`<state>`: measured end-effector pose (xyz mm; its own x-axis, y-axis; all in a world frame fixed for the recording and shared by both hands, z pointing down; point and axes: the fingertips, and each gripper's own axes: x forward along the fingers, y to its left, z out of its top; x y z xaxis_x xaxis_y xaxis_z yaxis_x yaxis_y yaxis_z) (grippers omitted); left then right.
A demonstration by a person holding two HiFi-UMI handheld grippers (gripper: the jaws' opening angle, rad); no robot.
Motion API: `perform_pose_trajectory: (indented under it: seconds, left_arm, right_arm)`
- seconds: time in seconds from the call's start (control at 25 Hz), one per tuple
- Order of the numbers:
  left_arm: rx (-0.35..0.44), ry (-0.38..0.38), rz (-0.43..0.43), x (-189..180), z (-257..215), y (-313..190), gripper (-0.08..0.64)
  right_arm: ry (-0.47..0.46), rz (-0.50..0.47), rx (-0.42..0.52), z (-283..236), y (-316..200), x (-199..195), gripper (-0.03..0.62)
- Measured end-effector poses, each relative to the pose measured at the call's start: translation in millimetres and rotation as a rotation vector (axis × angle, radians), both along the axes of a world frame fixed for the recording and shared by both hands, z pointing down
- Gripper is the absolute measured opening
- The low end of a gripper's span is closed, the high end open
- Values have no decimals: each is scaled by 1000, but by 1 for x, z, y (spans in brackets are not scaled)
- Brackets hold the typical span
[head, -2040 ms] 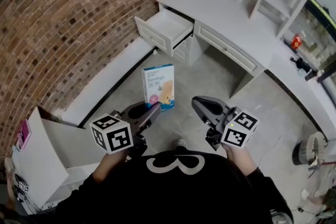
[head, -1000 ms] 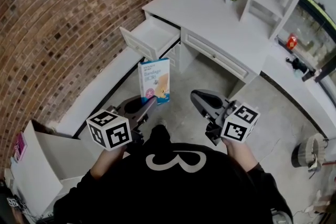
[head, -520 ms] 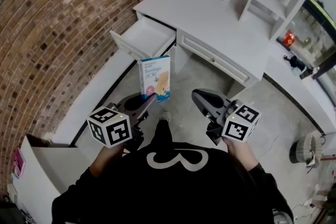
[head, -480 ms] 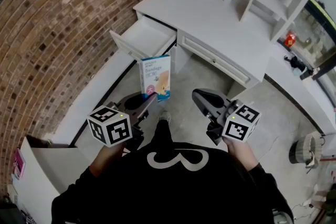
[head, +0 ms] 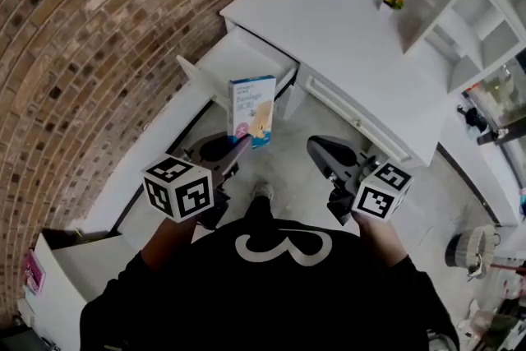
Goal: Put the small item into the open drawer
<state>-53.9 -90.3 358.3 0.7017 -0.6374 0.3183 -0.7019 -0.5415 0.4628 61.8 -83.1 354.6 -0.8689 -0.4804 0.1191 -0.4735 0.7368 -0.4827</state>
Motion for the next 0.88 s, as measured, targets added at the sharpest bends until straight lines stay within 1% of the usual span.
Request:
perform_pose_trajectory:
  seconds: [0.2,0.36,0.52,0.68,0.88]
  left_arm:
    - [-27,8,-13,-27,13,-52,66]
    - [-27,-6,-13,-44,23,-86,66]
    - [-39,-45,-13,-57,37,-112,66]
    - [-62,-91,-22,-64,54,-133,66]
    - [-95,-159,-36,-72,76,-162,66]
  right_arm:
    - [31,-13,-20,2,-50,-28,9]
    - [42,-13,-6,2,-83,-42,9]
    - [60,-18,6,6,-101,-51,9]
    - [65,-17,7,10,-115,-51,9]
    - [54,-3,-16,19,-135,-47,9]
